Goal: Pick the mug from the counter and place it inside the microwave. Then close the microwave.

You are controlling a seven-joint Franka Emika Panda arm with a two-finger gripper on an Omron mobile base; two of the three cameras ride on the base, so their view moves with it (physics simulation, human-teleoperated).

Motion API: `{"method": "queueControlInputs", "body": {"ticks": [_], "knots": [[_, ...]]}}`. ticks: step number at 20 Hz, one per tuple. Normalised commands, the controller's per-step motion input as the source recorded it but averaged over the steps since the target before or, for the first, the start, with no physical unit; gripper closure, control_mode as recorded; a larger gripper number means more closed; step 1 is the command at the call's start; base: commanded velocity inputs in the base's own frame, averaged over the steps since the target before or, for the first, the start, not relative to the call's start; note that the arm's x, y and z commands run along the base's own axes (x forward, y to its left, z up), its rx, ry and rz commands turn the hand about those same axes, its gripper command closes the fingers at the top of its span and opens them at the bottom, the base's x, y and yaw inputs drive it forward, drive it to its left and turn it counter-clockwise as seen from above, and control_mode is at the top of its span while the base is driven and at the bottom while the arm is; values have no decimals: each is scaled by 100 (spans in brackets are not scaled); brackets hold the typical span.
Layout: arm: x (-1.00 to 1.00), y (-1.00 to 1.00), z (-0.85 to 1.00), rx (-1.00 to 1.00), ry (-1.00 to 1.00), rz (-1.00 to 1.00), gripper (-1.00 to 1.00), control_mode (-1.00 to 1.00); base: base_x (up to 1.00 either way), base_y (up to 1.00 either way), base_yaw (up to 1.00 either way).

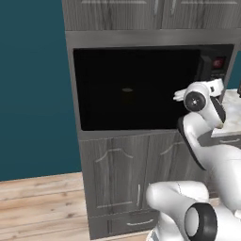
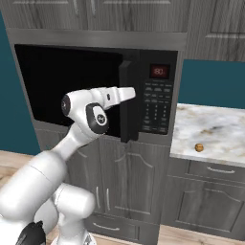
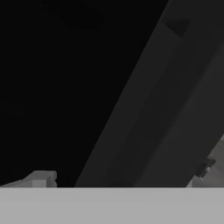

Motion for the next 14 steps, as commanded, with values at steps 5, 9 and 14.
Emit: {"method": "queueControlInputs", "body": {"ticks": [5,9,14], "knots": [[49,-4,0,0,0,1,-100,-100,0,0,0],[49,-3,0,0,0,1,-100,-100,0,0,0],[46,-6,0,0,0,1,-100,-100,0,0,0]]}}
